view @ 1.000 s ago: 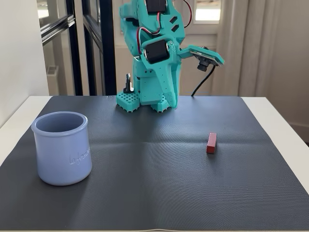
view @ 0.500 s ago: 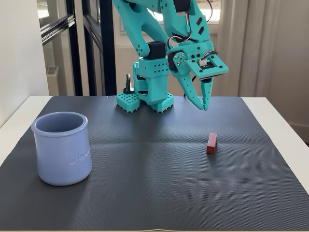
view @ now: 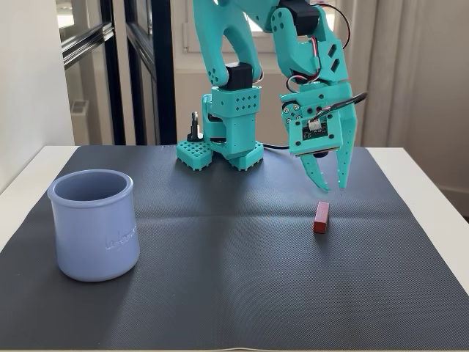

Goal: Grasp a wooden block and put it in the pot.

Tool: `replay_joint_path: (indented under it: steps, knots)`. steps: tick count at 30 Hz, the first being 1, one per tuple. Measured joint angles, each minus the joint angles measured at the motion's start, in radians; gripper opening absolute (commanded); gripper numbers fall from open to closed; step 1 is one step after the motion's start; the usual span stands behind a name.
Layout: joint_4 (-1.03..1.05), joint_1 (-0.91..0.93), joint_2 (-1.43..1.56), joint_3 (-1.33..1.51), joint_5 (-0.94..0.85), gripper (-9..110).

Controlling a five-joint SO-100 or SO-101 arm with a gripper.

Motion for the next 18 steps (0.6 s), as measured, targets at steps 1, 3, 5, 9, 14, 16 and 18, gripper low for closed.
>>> replay_joint_path:
  steps: [1,3,5,9,14,16,18]
  knots:
    - [0.0,0.0,-0.011,0.0,0.009,13]
    - [0.0,0.0,-0.031,0.0,0.026,14]
    - [0.0,0.0,-0.034,0.0,0.048,14]
    - [0.0,-0.02,-0.06,-0.006,0.104,14]
    - [0.0,-0.029,-0.089,-0.011,0.127,13]
    - [0.0,-0.035,-0.107,-0.023,0.127,13]
    - [0.0,-0.034,-0.137,-0.046,0.127,13]
